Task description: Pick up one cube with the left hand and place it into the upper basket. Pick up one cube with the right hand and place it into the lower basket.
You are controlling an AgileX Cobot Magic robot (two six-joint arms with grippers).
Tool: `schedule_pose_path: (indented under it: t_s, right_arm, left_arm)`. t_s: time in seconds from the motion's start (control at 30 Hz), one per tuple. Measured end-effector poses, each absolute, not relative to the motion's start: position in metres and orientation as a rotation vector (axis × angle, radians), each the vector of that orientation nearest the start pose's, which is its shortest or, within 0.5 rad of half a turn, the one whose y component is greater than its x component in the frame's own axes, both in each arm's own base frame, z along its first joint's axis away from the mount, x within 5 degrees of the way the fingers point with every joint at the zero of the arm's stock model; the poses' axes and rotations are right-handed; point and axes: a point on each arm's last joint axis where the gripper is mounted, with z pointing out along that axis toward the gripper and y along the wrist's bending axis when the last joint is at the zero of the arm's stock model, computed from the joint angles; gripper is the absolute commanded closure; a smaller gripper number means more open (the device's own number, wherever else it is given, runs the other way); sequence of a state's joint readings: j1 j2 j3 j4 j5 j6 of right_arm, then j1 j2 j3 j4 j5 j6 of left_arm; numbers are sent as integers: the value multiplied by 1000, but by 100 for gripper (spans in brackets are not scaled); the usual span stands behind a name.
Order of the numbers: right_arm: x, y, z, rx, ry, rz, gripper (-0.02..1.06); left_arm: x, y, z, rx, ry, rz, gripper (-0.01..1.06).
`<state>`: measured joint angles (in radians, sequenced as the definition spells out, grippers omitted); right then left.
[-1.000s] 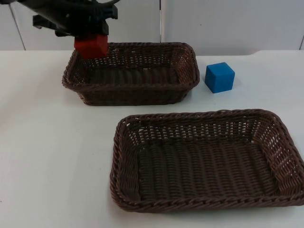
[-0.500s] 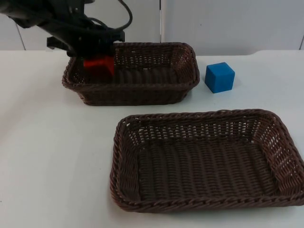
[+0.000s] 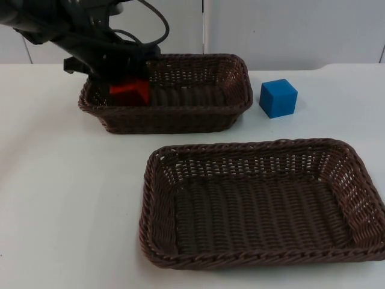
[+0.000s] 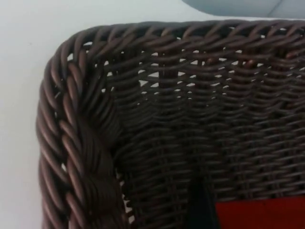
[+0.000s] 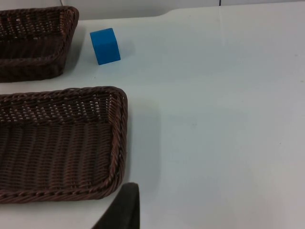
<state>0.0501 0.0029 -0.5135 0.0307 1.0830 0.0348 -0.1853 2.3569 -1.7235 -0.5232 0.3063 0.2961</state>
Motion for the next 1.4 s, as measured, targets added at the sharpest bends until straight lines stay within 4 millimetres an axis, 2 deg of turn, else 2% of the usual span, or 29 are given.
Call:
schedule_pose_path:
  t_s: [0.03,0.07,0.13,0.23,0.33,0.37,0.47,0.5,0.57,0.67,0.7,0.8,0.83,0.97,1.03,1.13,1.27,1.4]
  right_arm:
    - [-7,2,279,-18,2057,89,-1]
    - [-7,2,279,-18,2057,89,-1]
    - [-7,2,279,-18,2057,89,-1]
    - [-7,2,279,-18,2057,89,-1]
    - [-7,2,279,-18,2057,89,-1]
    - [-7,2,279,-18,2057,89,-1]
    - [-7,2,279,-20,2057,88,-1]
    - [-7,2,279,-20,2057,88,-1]
    - [-7,2,279,-22,2057,87,-1]
    - [-7,2,279,-26,2057,85,-1]
    - [-7,2,279,-26,2057,85,-1]
    - [-7,2,279,-26,2057,85,-1]
    - [-7,2,279,-26,2057,85,-1]
    - [-7,2,279,-28,2056,83,-1]
    - [-7,2,279,-29,2056,82,-1]
    - [-7,2,279,-34,2056,80,-1]
    - [-7,2,279,-37,2056,78,-1]
    - [-7,2,279,-38,2056,77,-1]
  left_arm:
    - [503,-109,119,39,2404,-374,39]
    - [503,-109,118,37,2413,-382,32]
    - [501,-110,118,38,2433,-398,25]
    - [500,-111,118,45,2448,-407,24]
    - [497,-112,134,67,2439,-421,24]
    - [497,-112,134,67,2439,-421,24]
    - [494,-112,161,85,2404,-436,24]
    - [494,-112,161,85,2404,-436,24]
    - [489,-113,187,103,2376,-453,24]
    - [482,-113,215,130,2354,-471,24]
    - [482,-113,215,130,2354,-471,24]
    - [471,-113,245,161,2332,-492,24]
    - [471,-113,245,161,2332,-492,24]
    - [456,-112,279,201,2309,-499,24]
    - [452,-111,286,205,2302,-500,24]
    - [439,-109,312,225,2272,-499,24]
    - [424,-106,324,227,2255,-489,24]
    - [407,-101,323,212,2256,-470,24]
